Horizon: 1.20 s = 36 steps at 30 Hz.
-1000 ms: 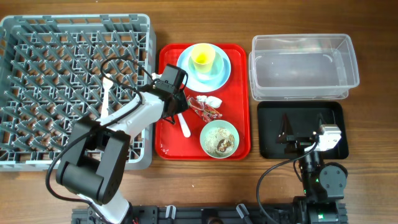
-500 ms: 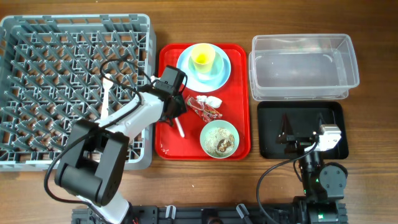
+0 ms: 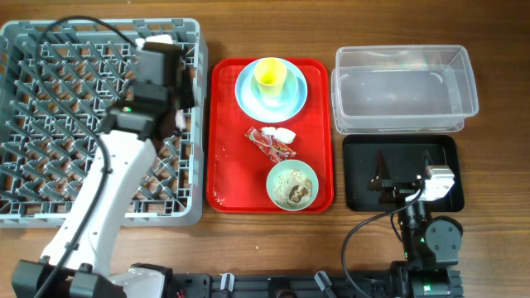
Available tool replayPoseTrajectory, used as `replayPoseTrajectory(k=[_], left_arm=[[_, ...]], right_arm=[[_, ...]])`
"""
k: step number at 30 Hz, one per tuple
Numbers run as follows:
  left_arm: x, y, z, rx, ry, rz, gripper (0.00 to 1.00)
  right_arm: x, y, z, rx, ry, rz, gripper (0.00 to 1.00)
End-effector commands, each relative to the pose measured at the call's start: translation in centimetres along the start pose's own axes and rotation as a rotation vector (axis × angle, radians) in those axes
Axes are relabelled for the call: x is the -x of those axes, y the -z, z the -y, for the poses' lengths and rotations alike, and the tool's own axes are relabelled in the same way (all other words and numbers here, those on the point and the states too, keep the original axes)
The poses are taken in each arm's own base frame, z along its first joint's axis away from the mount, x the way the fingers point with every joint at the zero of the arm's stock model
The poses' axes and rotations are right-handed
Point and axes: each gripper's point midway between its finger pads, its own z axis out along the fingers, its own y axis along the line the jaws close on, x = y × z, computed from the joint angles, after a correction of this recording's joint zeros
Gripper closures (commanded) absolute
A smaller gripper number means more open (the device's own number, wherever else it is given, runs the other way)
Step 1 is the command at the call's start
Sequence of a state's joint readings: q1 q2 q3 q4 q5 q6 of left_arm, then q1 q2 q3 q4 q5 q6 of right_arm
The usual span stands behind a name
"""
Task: Sort waste into correct bins and load items into the dishwasher rack
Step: 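Carry the fork to the dish rack and insert it beside the spoon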
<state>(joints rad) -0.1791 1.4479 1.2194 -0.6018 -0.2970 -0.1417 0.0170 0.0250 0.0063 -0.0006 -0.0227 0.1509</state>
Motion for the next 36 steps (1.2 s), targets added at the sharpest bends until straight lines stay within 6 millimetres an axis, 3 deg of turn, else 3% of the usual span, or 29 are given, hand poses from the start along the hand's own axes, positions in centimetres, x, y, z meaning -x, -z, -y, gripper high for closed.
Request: replayPoseTrajectory(k=[1,4,7,16,18,20,21,28,31,32,34,36], left_arm=[[-0.5,-2.6,-4.6,0.109,-0.183,-0.063,0.96],[-2.4,-4.7,-5.9,0.115,-0.165,-0.152,0.96],[-3.4,-5.8,-5.9,0.115,-0.170,-0.192,0.96],[-4.7,-6.1,-4.1,0.009,-0.159,-0.235,0.91],[-4.9,-6.2,-4.2,0.011,-0.160,-0.238,0.68],[-4.7,-6.2,-4.2,0.015,-0.159,-0.232,0.55],[-4.6,-6.2,-4.3,0.018,-0.159,-0.226,0.53],[-3.4,-5.3,-3.6,0.011,-0.109,-0.175,0.56],[-3.6,-4.8,-3.1,0.008,-0.078,-0.183,0.77],[-4.2,-4.9,-3.2,0.010,-0.078,-0.208,0.76],[-5.6,-5.2,-3.2,0.014,-0.087,-0.255,0.61],[-6.2,-5.8,-3.1,0.014,-0.078,-0.275,0.59]], right_arm=[[0.0,0.0,-0.3,0.014,0.018,0.002,0.00],[0.0,0.0,-0.3,0.014,0.018,0.002,0.00],[0.0,0.0,-0.3,0.014,0.018,0.002,0.00],[0.0,0.0,-0.3,0.014,0.018,0.002,0.00],[0.0,0.0,-0.3,0.014,0.018,0.002,0.00],[0.0,0.0,-0.3,0.014,0.018,0.002,0.00],[0.0,0.0,-0.3,0.014,0.018,0.002,0.00],[0.0,0.0,-0.3,0.014,0.018,0.002,0.00],[0.0,0.0,-0.3,0.014,0.018,0.002,0.00],[0.0,0.0,-0.3,0.014,0.018,0.002,0.00],[0.0,0.0,-0.3,0.014,0.018,0.002,0.00],[0.0,0.0,-0.3,0.014,0.018,0.002,0.00]])
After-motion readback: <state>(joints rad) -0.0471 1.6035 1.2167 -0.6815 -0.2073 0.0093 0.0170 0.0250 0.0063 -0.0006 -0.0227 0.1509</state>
